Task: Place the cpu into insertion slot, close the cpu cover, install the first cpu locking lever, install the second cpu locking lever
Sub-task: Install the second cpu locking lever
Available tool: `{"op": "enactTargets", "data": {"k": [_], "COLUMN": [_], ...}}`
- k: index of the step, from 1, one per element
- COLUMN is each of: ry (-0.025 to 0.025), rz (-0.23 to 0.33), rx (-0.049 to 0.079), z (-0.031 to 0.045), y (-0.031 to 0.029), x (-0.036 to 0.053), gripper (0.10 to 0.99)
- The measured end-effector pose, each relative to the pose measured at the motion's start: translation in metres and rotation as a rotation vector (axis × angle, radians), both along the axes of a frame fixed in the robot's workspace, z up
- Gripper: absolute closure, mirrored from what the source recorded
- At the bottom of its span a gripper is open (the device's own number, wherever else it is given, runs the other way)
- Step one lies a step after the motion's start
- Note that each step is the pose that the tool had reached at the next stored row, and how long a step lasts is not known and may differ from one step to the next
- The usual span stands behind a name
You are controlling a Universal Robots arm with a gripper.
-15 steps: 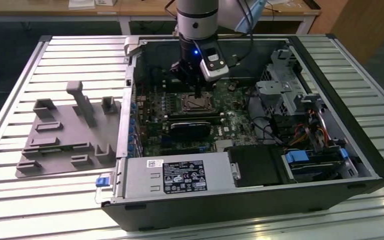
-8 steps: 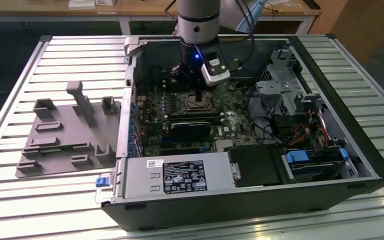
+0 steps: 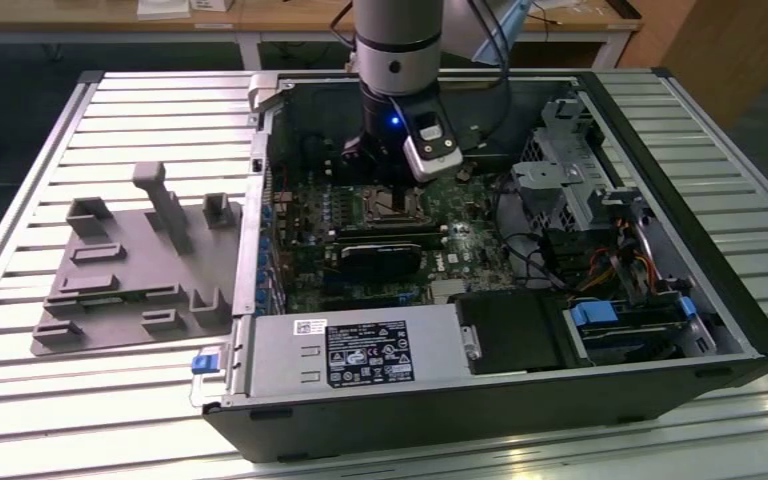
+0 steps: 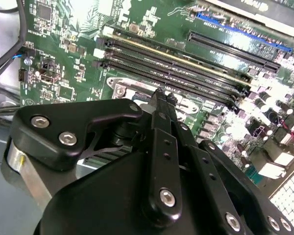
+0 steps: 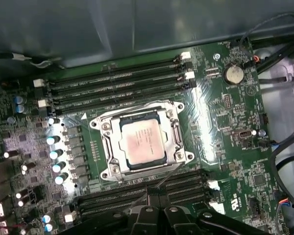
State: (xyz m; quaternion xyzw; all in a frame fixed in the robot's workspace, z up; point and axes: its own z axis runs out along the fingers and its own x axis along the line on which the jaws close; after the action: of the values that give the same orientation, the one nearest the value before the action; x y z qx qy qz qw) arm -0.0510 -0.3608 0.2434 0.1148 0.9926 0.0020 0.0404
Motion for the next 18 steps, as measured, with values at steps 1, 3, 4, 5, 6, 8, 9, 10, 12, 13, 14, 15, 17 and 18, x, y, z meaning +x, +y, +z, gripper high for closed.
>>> {"op": "enactTargets", "data": {"k": [1,3,4,5,6,8,9,10,12,13,14,15,17,18], "ry": [0.0,0.0,0.0,0.0,0.0,0.0001,0.0001,0.0,0.0,0.0001,0.0,0.0,0.0,0.0001], "rz": [0.0,0.0,0.0,0.0,0.0,0.0,0.0,0.0,0.0,0.0,0.0,0.0,0.0,0.0], "rx": [0.0,0.001,0.002,0.003,0.005,0.014,0.021,0.028,0.036,0.038,0.04,0.042,0.046,0.048], "z": [-0.0003,-0.0009,-0.0013,-0.0016,-0.002,-0.0028,-0.0032,-0.0036,-0.0045,-0.005,-0.0054,-0.0058,-0.0067,-0.0072], "y": [-0.0006,-0.0015,-0.0021,-0.0026,-0.0032,-0.0045,-0.0051,-0.0057,-0.0066,-0.0071,-0.0076,-0.0081,-0.0087,-0.0089], "x": [0.0,0.0,0.0,0.0,0.0,0.0,-0.0001,-0.0001,-0.0001,-0.0002,-0.0003,-0.0004,-0.0016,-0.0025], "gripper": [0.984,0.984,0.984,0.984,0.984,0.984,0.984,0.984,0.984,0.984,0.984,0.984,0.984,0.984]}}
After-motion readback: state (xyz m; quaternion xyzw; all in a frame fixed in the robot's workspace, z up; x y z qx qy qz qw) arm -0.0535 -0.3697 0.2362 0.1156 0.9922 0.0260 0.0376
